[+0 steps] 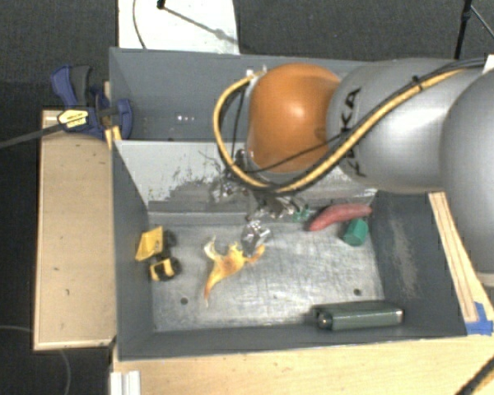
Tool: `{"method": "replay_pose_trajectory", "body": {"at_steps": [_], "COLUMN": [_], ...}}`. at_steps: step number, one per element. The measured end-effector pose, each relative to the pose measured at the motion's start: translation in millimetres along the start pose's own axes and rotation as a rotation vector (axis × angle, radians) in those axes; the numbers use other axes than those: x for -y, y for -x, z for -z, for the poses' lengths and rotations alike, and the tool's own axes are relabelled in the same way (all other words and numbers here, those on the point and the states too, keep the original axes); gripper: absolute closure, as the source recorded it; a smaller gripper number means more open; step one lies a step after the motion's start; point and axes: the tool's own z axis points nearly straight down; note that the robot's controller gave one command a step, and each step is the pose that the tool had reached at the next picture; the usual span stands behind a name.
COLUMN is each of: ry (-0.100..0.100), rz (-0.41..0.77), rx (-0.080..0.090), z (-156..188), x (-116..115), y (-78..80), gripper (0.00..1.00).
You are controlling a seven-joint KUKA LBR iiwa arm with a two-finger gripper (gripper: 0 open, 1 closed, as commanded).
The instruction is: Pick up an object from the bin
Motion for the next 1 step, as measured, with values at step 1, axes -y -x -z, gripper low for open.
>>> {"method": "replay_pose_trajectory", "body": {"at_steps": [1], "ry": [-0.002], "rz": [0.290], "rx": [0.007], "z": [-78.3], "x": [9.4], "y": [-58.8], "gripper": [1.00]}}
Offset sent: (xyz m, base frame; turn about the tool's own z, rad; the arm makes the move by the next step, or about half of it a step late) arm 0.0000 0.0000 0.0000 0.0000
